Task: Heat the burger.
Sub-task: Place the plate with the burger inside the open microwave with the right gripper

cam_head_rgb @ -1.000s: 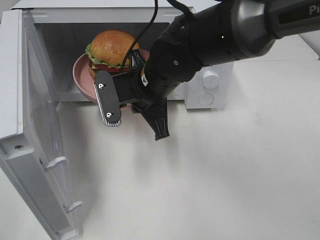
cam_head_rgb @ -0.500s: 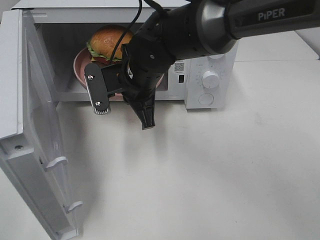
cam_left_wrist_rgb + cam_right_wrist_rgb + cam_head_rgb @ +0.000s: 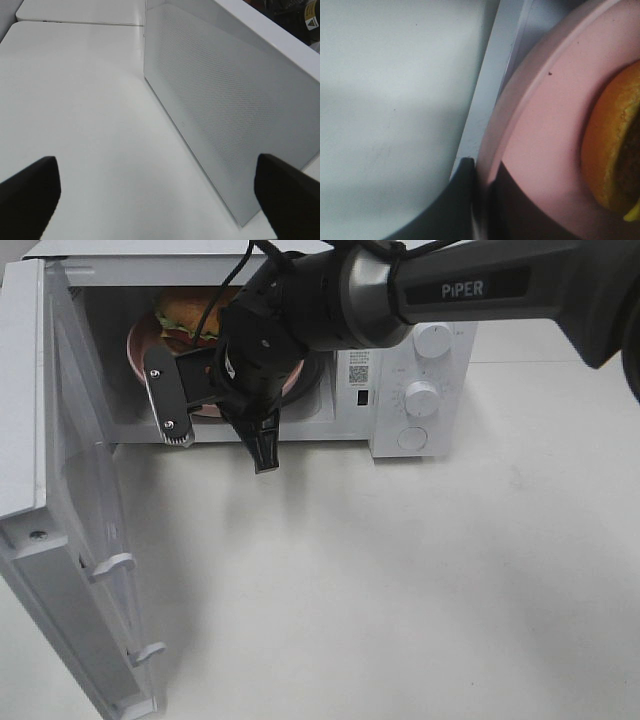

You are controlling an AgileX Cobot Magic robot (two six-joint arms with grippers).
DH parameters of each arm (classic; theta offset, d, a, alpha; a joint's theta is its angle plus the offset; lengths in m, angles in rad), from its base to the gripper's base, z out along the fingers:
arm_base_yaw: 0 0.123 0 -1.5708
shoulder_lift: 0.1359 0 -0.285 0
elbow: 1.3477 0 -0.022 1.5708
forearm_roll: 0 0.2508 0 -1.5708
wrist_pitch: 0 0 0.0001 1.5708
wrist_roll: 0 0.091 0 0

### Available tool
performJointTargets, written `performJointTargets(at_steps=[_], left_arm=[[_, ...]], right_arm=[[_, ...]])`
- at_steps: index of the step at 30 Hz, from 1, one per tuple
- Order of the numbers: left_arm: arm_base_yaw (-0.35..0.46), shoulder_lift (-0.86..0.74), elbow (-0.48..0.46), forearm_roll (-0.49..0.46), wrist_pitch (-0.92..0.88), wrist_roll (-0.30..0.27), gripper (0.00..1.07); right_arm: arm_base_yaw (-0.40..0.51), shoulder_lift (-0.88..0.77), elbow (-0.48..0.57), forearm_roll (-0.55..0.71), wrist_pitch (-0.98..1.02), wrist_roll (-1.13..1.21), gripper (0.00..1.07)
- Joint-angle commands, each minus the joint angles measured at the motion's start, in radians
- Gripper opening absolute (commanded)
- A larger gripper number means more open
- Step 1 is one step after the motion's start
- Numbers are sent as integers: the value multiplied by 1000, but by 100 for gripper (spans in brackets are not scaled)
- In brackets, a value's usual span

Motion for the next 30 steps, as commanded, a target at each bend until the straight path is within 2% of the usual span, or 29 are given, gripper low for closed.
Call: performJointTargets(at_steps=[1, 8, 30], left_arm=[[-3, -16, 2, -5, -12, -3, 98], [-3, -16, 2, -5, -12, -3, 98], [-3, -16, 2, -5, -12, -3, 98]], right_arm=[[-2, 2, -36, -43, -47, 12, 0], [-3, 45, -83, -43, -46, 14, 0], [-44, 82, -96, -45, -96, 7, 1]])
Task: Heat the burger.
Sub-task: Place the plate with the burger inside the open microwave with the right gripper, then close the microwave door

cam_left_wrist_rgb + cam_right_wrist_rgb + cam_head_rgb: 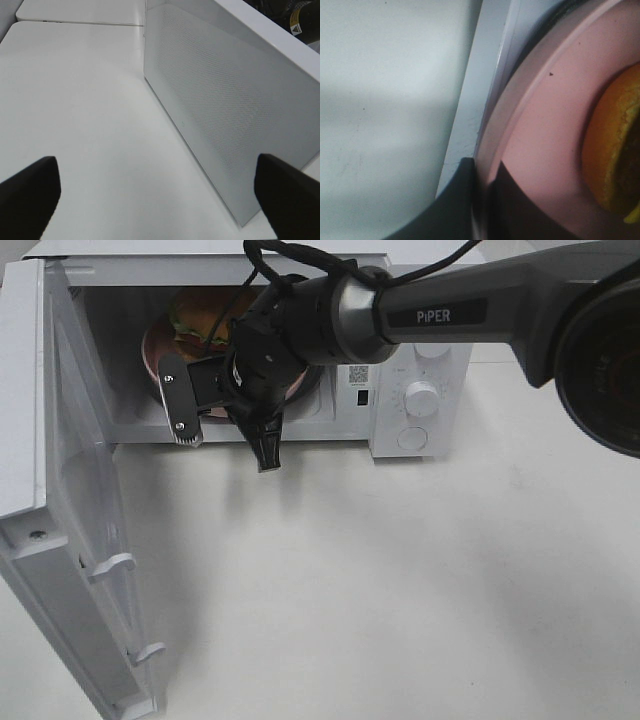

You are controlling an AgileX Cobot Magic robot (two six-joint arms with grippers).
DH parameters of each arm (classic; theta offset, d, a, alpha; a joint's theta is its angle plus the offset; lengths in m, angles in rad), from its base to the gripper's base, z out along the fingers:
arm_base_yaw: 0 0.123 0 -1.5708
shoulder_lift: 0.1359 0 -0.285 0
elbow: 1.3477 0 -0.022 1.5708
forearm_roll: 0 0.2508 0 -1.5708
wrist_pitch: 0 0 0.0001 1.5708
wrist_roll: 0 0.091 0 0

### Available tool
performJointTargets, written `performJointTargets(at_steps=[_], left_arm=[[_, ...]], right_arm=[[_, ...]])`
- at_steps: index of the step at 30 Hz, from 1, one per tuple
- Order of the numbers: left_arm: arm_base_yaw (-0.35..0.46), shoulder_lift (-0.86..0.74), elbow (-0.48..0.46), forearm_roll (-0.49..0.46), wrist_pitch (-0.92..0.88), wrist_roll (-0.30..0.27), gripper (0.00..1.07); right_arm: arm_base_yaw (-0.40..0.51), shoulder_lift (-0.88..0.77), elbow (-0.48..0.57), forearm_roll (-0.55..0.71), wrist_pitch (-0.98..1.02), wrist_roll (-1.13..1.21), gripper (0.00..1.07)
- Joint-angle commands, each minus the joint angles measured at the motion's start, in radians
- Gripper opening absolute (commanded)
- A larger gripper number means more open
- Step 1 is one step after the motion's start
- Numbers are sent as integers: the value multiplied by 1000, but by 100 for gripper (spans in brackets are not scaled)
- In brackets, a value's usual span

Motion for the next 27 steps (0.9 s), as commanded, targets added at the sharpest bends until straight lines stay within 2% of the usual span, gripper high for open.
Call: performJointTargets(at_steps=[1, 11, 12, 14, 16, 17, 18, 19, 20, 27], left_arm=[[-3, -16, 2, -5, -12, -3, 98], [-3, -16, 2, -5, -12, -3, 98], [-3, -16, 2, -5, -12, -3, 98], [-3, -16, 2, -5, -12, -3, 98], [-3, -16, 2, -5, -12, -3, 98], [-3, -16, 2, -5, -12, -3, 98], [-3, -16, 2, -5, -12, -3, 98], [-3, -16, 2, -5, -12, -3, 98], [-3, -16, 2, -5, -12, -3, 98], [-3, -16, 2, -5, -12, -3, 98]], right_arm=[[-7, -13, -20, -29, -63, -9, 1], [-7, -13, -20, -26, -89, -35, 12], [-7, -13, -20, -25, -87, -25, 17], [-7, -13, -20, -25, -85, -20, 19], [-7, -13, -20, -25, -67, -5, 28], [-7, -13, -20, -25, -67, -5, 28], [-7, -13, -20, -25, -58, -5, 36], [-7, -13, -20, -25, -58, -5, 36], [-7, -13, -20, -25, -45, -5, 42], [-7, -25, 10, 8, -43, -6, 55]])
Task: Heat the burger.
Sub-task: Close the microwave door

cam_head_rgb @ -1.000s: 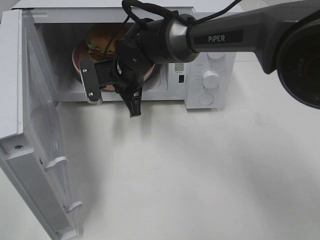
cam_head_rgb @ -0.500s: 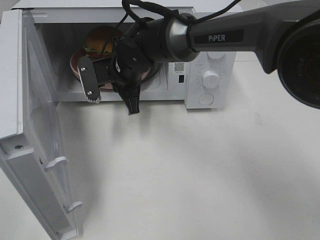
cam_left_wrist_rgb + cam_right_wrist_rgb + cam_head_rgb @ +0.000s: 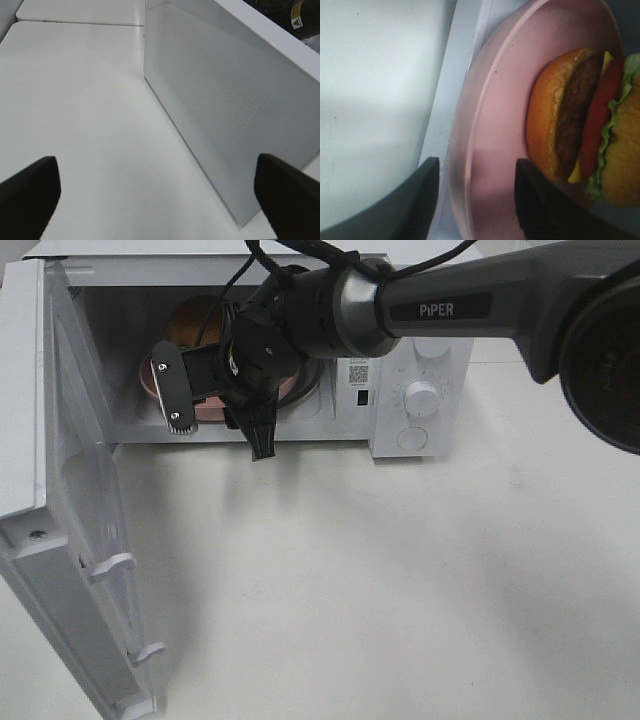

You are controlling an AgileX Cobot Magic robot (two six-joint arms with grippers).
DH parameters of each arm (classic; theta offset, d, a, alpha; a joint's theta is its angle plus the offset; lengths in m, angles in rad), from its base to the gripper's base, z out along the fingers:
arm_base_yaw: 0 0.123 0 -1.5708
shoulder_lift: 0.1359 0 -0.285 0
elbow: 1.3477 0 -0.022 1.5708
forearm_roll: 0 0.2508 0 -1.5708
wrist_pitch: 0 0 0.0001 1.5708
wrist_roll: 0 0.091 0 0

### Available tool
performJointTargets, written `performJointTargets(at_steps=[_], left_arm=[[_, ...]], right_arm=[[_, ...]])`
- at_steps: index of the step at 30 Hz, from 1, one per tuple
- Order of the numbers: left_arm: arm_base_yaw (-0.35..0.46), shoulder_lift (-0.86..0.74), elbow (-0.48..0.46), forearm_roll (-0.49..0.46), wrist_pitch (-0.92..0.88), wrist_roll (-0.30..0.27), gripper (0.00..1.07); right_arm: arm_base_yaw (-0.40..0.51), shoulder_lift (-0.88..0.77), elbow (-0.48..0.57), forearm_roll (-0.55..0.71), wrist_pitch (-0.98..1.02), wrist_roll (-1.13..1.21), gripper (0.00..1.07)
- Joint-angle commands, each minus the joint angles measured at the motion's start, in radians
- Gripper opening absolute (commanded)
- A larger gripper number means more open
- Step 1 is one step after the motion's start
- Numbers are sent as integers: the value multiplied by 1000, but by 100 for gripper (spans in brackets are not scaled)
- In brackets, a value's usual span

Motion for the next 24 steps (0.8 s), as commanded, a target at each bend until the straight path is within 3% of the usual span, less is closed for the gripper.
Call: performJointTargets(at_steps=[1, 13, 24], left_arm=[[-3, -16, 2, -5, -12, -3, 98], [-3, -16, 2, -5, -12, -3, 98], [-3, -16, 2, -5, -12, -3, 98]], right_arm=[[-6, -26, 33, 9, -8, 9, 57], [-6, -148, 216, 7, -158, 12, 80], [-6, -320, 442, 6, -272, 104, 79]])
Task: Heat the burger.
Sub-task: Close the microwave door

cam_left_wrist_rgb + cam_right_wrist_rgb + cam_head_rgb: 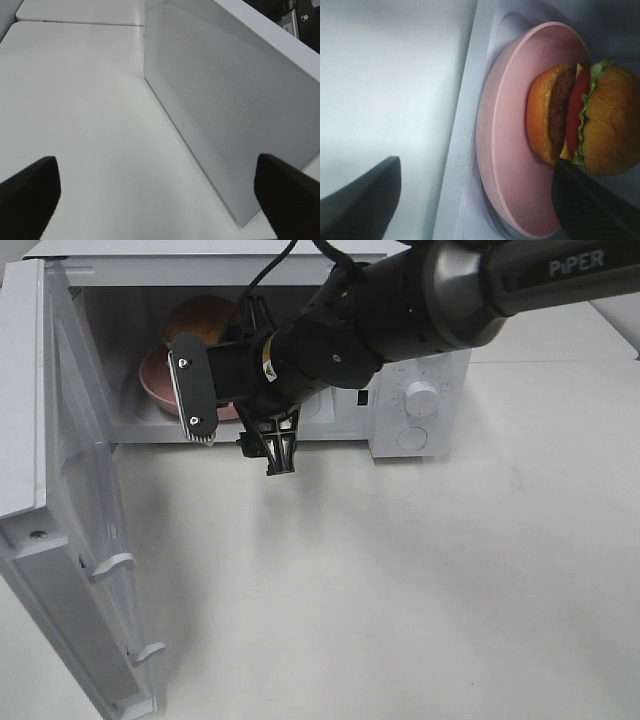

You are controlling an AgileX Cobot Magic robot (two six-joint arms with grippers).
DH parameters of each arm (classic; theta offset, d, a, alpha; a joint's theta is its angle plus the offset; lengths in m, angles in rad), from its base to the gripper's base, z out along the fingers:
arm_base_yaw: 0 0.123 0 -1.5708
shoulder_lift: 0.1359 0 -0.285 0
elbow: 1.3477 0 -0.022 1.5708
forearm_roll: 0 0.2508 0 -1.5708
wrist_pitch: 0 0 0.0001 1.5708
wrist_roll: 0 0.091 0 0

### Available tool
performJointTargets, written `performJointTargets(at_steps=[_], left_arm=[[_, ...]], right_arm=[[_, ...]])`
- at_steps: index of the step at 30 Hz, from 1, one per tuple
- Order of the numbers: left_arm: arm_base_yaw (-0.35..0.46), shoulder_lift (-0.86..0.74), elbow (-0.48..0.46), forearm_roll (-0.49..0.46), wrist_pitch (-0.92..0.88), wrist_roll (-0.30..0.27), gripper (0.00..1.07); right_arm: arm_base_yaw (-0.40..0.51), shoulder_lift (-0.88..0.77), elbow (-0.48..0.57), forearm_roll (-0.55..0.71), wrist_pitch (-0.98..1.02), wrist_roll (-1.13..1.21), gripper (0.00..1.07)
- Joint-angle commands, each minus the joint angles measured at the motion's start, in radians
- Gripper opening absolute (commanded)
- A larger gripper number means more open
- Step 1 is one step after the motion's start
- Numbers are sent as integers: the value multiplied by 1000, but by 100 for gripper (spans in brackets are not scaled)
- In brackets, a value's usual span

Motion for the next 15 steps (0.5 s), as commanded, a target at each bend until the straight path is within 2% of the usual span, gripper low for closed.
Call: performJointTargets(at_steps=[1, 3, 4, 6, 15], left_arm=[[-3, -16, 2, -5, -12, -3, 98], [-3, -16, 2, -5, -12, -3, 98], [-3, -16, 2, -5, -12, -3, 98], [-3, -16, 2, -5, -12, -3, 98], [-3, -16, 2, -5, -12, -3, 98]], right_arm=[[-6, -57, 45, -4, -27, 41, 79], [-6, -108, 109, -7, -31, 54, 79], [-6, -108, 109, -7, -31, 54, 79], [-6, -172, 187, -6, -39, 69, 77], [-6, -312, 330, -6, -40, 221, 76]])
